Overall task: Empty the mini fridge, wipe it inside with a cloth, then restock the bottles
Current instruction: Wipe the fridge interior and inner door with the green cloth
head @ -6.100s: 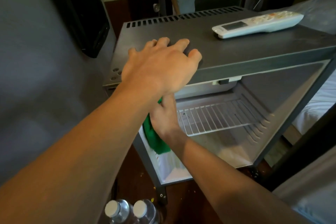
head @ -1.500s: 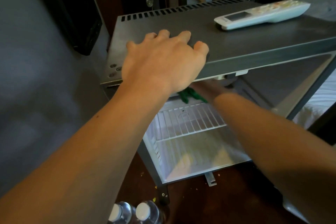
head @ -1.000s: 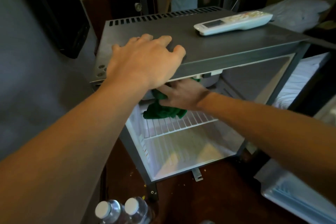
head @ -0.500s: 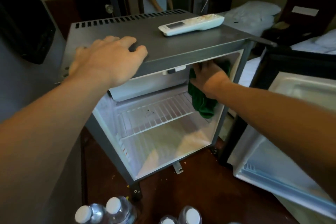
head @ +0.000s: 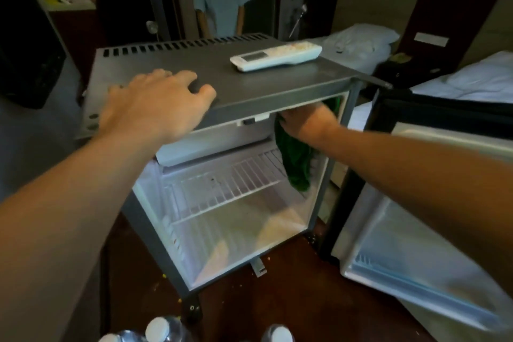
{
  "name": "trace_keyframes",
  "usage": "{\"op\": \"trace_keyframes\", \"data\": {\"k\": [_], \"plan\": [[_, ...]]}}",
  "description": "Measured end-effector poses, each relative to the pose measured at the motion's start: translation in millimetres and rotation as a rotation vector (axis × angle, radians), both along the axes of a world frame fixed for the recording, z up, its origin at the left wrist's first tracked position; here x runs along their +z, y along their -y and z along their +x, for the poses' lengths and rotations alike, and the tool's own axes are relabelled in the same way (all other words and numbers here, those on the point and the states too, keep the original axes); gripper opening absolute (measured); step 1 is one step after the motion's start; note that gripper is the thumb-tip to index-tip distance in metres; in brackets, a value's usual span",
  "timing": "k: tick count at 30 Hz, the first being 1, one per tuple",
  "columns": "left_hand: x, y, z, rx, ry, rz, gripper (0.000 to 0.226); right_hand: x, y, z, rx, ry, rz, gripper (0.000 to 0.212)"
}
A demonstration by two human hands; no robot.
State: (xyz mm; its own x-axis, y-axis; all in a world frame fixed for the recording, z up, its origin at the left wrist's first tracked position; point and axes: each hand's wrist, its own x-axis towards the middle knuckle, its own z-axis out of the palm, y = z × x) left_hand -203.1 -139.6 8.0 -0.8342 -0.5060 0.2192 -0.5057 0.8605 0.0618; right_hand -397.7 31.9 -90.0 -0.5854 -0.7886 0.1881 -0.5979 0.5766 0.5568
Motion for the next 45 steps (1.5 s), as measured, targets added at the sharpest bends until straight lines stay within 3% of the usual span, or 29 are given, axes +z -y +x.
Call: {"op": "trace_keyframes", "data": {"k": [2,5,7,9,10,12,15,18,20,21,24,30,34,37,40,43,45], "plan": [[-1,0,-1,0.010,0.014,-0.010,0.060,4,-2,-1,0.002,0.200,-0.229,0.049],[0,5,-2,0.016,-0.010,-0.028,0.061,-21,1,1,-0.017,0.155,-0.288,0.051],[1,4,-1,0.001,-0.021,-0.010,0.059,-53,2,6,-0.091,0.207,-0.026,0.046],[-1,2,0,-0.008,-0.031,-0.009,0.057,-73,6,15,-0.182,0.050,0.209,0.036],[-1,1,0,-0.004,-0.046,-0.008,0.056,-73,6,21,-0.206,0.012,0.276,0.035],[-4,-2,-1,0.007,-0.102,-0.037,0.054,-71,2,21,-0.133,0.026,0.227,0.038],[-20,-11,10,-0.041,-0.374,-0.337,0.049,-73,-1,22,-0.056,-0.027,0.227,0.045],[-75,-39,27,-0.520,-0.689,-0.470,0.029,-79,3,24,-0.096,-0.025,0.278,0.052],[-125,-50,28,-0.737,-0.512,-0.355,0.026,-80,5,29,-0.105,-0.056,0.301,0.049],[-149,-51,23,-0.699,-0.366,-0.243,0.029,-78,5,30,-0.111,-0.049,0.313,0.049],[-193,-43,9,-0.326,-0.071,0.029,0.047,-70,-3,37,-0.100,0.000,0.283,0.051],[-230,1,-27,-0.068,0.122,0.270,0.056,-105,-41,73,0.026,0.167,-0.074,0.065],[-248,8,-45,-0.008,0.105,0.130,0.052,-150,-54,87,0.291,0.347,-0.185,0.060],[-248,19,-53,-0.113,0.069,-0.031,0.059,-185,-46,73,0.358,0.401,-0.179,0.059],[-247,26,-57,-0.124,0.110,0.011,0.063,-221,-19,56,0.064,0.649,-0.192,0.065],[-252,23,-57,-0.111,0.122,0.033,0.066,-253,13,43,-0.399,0.832,-0.449,0.073],[-255,24,-58,-0.111,0.092,0.037,0.070,-267,32,39,-0.477,0.848,-0.500,0.075]]}}
